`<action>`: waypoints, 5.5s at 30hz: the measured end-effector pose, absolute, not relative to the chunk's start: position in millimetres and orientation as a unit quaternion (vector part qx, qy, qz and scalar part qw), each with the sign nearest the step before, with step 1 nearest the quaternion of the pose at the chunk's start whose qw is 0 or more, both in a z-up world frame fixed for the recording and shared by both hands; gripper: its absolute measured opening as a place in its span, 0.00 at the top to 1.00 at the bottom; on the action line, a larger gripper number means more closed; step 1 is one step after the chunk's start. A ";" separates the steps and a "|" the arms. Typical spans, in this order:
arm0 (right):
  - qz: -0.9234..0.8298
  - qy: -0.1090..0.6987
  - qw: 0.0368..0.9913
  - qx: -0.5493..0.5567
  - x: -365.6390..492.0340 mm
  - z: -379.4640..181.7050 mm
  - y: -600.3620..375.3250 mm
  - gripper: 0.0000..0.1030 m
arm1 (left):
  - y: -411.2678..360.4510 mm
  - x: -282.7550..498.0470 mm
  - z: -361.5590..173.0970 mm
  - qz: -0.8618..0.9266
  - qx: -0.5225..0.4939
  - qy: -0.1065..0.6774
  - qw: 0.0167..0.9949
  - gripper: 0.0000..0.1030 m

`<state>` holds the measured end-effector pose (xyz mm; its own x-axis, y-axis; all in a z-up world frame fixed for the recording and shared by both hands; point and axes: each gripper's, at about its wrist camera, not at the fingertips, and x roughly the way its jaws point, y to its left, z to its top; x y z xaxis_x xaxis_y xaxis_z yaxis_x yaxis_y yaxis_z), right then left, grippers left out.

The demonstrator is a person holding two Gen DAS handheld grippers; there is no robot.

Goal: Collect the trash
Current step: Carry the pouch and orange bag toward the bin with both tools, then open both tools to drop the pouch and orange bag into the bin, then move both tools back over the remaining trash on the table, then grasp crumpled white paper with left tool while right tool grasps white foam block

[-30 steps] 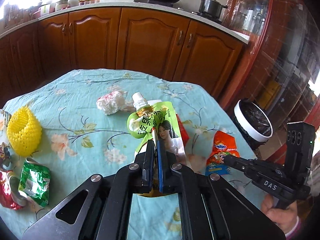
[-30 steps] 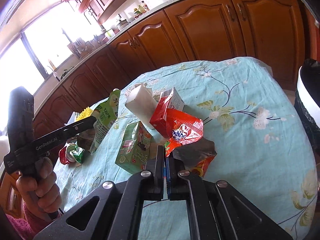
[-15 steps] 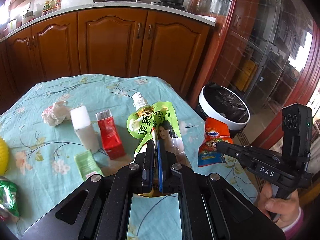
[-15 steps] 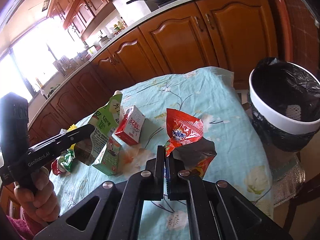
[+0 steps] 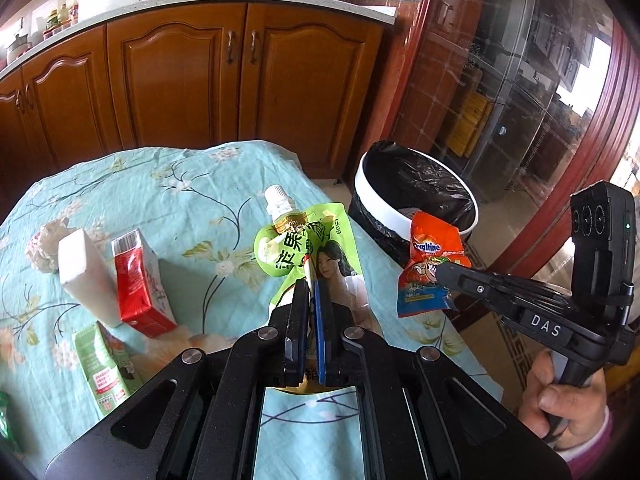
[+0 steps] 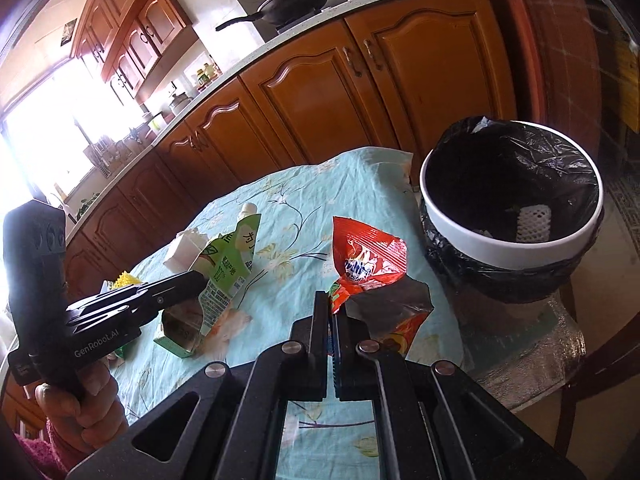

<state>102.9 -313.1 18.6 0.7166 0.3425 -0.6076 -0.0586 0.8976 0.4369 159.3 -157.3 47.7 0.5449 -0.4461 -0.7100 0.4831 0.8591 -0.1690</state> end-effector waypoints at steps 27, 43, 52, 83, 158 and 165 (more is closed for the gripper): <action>0.025 0.345 0.914 0.210 123.9 29.2 -415.6 0.99 | -264.6 211.6 62.3 -0.342 0.066 0.398 0.849 0.97; 0.005 0.363 0.909 0.203 161.2 25.2 -455.4 0.99 | -327.6 253.8 54.0 -0.348 0.098 0.418 0.833 0.97; 0.008 0.379 0.902 0.205 174.1 15.5 -464.4 0.99 | -349.8 270.4 47.0 -0.345 0.107 0.428 0.828 0.97; 0.002 0.374 0.897 0.234 166.0 8.5 -469.1 0.82 | -309.3 253.9 36.6 -0.323 0.050 0.437 0.838 0.90; 0.259 0.389 0.882 0.066 223.9 28.0 -77.2 0.43 | 64.3 297.8 5.9 -0.072 0.005 0.428 0.901 0.52; 0.258 0.404 0.876 0.056 237.9 13.8 -73.4 0.68 | 51.4 312.7 -10.2 -0.081 0.020 0.446 0.891 0.60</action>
<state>237.9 -73.4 13.8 0.5405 0.4968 -0.6790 -0.4068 0.8607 0.3060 312.7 51.4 -10.2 0.5891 -0.1268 -0.7980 0.1618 0.9861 -0.0373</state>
